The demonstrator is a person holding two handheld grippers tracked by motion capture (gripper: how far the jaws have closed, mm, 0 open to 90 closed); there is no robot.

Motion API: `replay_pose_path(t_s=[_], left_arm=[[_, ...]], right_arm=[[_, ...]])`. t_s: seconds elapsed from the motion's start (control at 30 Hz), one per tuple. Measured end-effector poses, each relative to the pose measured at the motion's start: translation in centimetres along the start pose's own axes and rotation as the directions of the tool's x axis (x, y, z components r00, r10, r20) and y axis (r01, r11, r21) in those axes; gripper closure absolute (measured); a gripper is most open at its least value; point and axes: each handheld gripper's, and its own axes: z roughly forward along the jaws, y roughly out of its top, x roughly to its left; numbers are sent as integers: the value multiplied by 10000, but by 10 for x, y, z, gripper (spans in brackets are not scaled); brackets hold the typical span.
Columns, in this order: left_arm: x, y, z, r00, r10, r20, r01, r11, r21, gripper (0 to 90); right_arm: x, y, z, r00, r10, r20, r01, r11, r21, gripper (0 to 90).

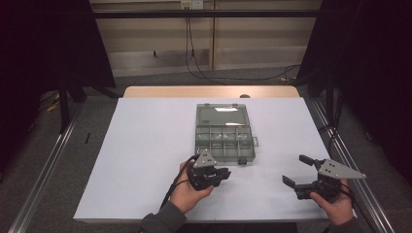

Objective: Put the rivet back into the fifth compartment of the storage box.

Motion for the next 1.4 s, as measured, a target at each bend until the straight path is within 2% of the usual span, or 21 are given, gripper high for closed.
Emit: replay_pose_path(t_s=[0.1,0.13,0.27,0.6,0.73,0.97,1.03,1.07,1.13,1.23,1.27,1.4], left_arm=[[5,2,-3,9993,-305,-219,297,9989,-373,812],[7,3,-4,9994,-314,-171,305,9983,-492,812],[11,4,-7,9982,-427,-411,395,9963,-761,813],[18,8,-10,9944,-464,-950,350,9924,-1180,814],[23,8,-11,9929,-585,-1031,437,9891,-1403,814],[26,9,-13,9877,-630,-1433,419,9884,-1458,814],[28,9,-13,9881,-650,-1391,433,9872,-1534,814],[29,9,-14,9847,-693,-1602,447,9873,-1524,814],[32,9,-15,9838,-764,-1619,497,9854,-1630,815],[35,9,-17,9774,-943,-1891,627,9840,-1666,815],[36,9,-17,9770,-964,-1900,624,9821,-1776,814],[40,9,-20,9693,-933,-2275,549,9840,-1694,814]], right_arm=[[0,0,0,10000,-24,5,24,10000,-2,25],[0,0,0,10000,6,29,-6,10000,30,24],[0,0,0,10000,7,26,-7,10000,50,24],[0,0,0,10000,-21,-35,21,10000,0,24],[1,0,0,10000,-27,-20,27,10000,9,24],[0,0,0,10000,-20,-5,20,10000,-13,24],[0,0,0,10000,-18,-7,18,10000,-14,24],[0,0,-1,10000,-26,-76,27,10000,3,24],[0,0,-1,10000,-35,-60,35,10000,-4,24],[0,0,-1,10000,-32,-50,32,10000,-4,24],[0,0,-1,10000,-29,-51,29,10000,-5,24],[0,0,-1,10000,-36,-52,36,10000,-6,24]])
